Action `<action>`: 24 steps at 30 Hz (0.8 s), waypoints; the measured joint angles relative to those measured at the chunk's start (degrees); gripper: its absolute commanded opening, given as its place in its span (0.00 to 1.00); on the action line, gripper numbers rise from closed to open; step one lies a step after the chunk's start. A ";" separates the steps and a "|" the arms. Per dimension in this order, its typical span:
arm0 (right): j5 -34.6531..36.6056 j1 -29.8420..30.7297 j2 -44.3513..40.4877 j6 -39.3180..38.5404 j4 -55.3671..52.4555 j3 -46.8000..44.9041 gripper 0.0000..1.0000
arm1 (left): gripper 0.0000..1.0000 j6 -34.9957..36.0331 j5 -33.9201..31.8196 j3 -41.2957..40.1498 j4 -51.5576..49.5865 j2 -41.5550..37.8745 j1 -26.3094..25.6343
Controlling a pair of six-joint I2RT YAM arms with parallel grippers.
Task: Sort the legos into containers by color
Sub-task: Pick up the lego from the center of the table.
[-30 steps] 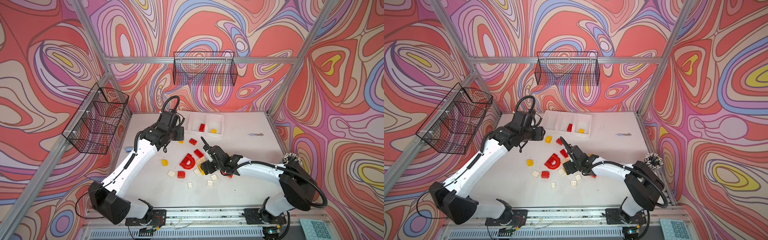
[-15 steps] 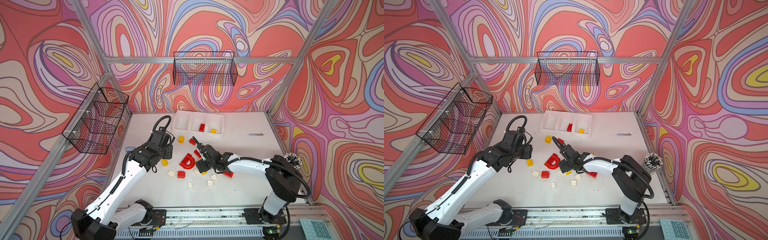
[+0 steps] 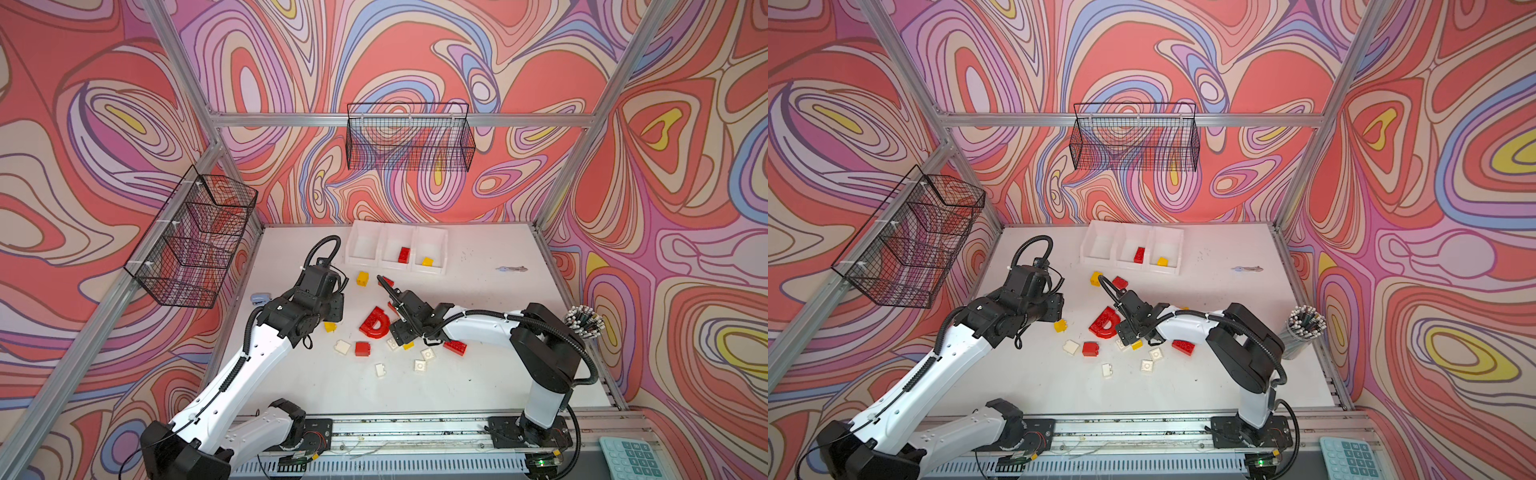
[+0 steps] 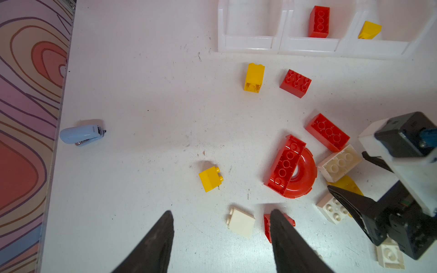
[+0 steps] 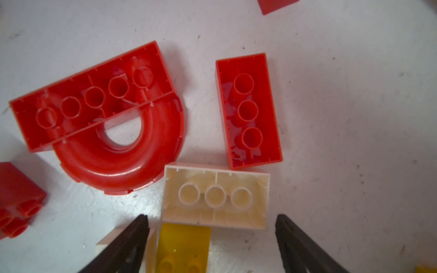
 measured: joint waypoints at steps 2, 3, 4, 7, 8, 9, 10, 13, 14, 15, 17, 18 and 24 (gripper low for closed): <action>0.24 0.00 0.42 0.00 -0.02 0.42 0.91 | 0.65 0.02 0.00 0.00 0.00 0.00 0.13; 0.31 0.00 0.72 0.00 0.02 0.72 0.91 | 0.65 0.02 0.00 0.00 0.00 0.00 0.13; 0.39 0.00 1.03 0.00 0.07 0.98 0.91 | 0.65 0.02 0.00 0.00 0.00 0.00 0.13; 0.70 0.00 2.23 -0.11 0.04 1.97 0.89 | 0.65 0.02 0.00 0.00 0.00 0.00 0.13; 0.76 0.00 2.73 -0.15 0.02 2.32 0.88 | 0.65 0.02 0.00 0.00 0.00 0.00 0.13; 0.81 0.00 3.10 -0.20 0.00 2.56 0.87 | 0.65 0.02 0.00 0.00 0.00 0.00 0.13; 0.87 0.00 3.37 -0.22 0.00 2.67 0.85 | 0.65 0.02 0.00 0.00 0.00 0.00 0.13; 0.90 0.00 3.93 -0.42 -0.11 2.99 0.81 | 0.65 0.02 -0.02 0.00 0.00 0.00 0.13; 0.90 0.00 4.02 -0.44 -0.11 3.10 0.79 | 0.65 0.04 -0.02 0.00 0.02 0.00 0.13; 0.90 0.00 4.09 -0.42 -0.11 3.15 0.77 | 0.65 0.04 -0.02 0.00 0.00 0.00 0.13; 0.87 0.00 4.11 -0.52 -0.17 3.19 0.72 | 0.65 0.04 0.00 0.00 0.00 0.00 0.13; 0.87 0.00 4.11 -0.48 -0.17 3.19 0.70 | 0.65 0.04 0.00 0.00 0.00 0.00 0.13; 0.87 0.02 4.11 -0.57 -0.26 3.28 0.64 | 0.65 0.04 0.02 0.00 0.00 0.02 0.13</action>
